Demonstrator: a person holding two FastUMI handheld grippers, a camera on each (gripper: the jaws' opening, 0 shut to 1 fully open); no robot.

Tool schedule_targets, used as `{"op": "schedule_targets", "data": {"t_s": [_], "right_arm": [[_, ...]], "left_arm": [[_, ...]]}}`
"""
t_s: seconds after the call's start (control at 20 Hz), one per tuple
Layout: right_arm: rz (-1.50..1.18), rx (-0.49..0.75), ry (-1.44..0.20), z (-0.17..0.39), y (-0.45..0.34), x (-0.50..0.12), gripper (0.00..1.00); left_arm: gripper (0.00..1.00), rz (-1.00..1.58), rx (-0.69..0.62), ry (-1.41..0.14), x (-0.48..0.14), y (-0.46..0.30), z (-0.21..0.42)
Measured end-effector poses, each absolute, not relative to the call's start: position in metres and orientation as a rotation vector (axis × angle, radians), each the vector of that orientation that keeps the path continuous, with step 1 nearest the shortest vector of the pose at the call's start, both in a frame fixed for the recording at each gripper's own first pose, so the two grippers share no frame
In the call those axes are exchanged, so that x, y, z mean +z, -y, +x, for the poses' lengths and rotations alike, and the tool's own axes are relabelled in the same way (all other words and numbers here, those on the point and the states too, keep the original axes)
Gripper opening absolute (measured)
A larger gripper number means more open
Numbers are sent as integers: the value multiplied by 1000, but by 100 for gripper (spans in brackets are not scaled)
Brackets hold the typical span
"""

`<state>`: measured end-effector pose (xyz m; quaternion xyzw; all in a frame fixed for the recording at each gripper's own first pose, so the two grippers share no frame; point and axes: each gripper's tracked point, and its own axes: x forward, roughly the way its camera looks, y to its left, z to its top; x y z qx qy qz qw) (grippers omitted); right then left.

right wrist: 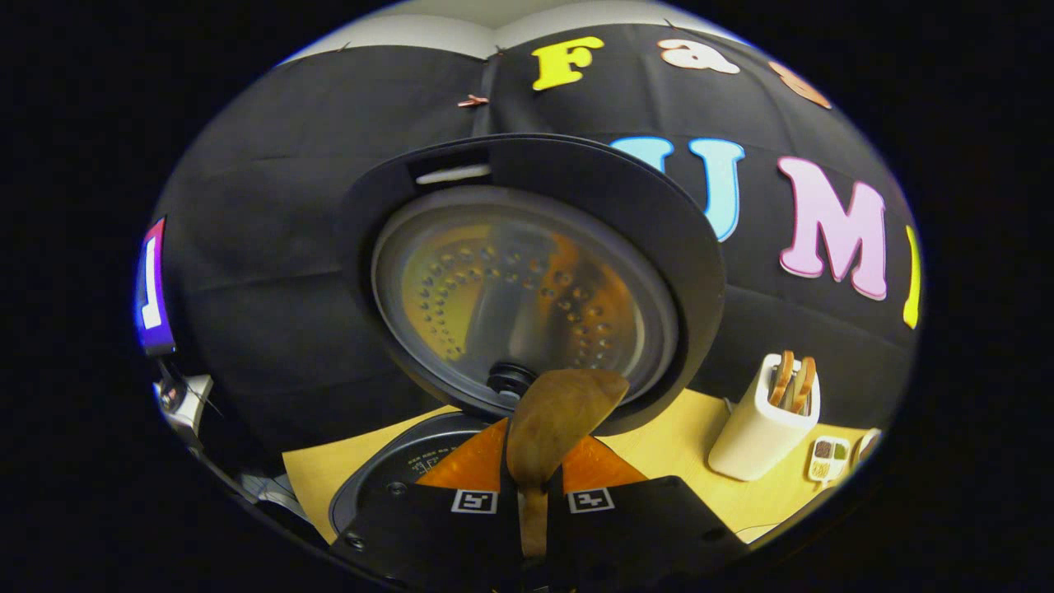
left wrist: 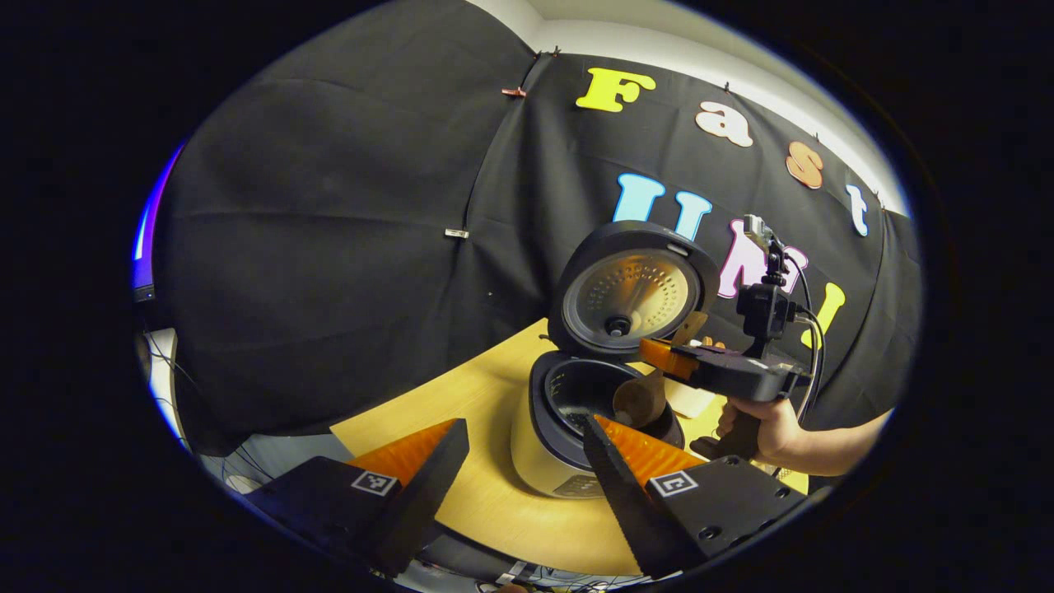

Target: Close the left gripper, press the button to open the rice cooker; take a wooden spoon from the chopstick holder with the right hand, scoop a spoonful of rice and pour it into the rice cooker, then put the wooden spoon back into the chopstick holder.

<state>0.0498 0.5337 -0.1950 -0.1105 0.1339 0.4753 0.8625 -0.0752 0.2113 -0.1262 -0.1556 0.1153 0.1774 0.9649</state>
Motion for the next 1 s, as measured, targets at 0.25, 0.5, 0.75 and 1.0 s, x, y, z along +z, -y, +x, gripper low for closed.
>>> {"op": "schedule_targets", "data": {"t_s": [0.25,0.5,0.75,1.0], "right_arm": [[-328,1082,-236,26,-535,-204,16],[-122,1007,-322,38,-521,-176,16],[160,863,-437,73,-480,-134,16],[385,673,-495,121,-393,-108,16]], "left_arm": [[95,-324,371,-235,-128,-213,-76],[95,-307,354,-243,-127,-204,-70],[95,-292,308,-230,-115,-185,-55],[95,-258,248,-204,-94,-153,-36]]}}
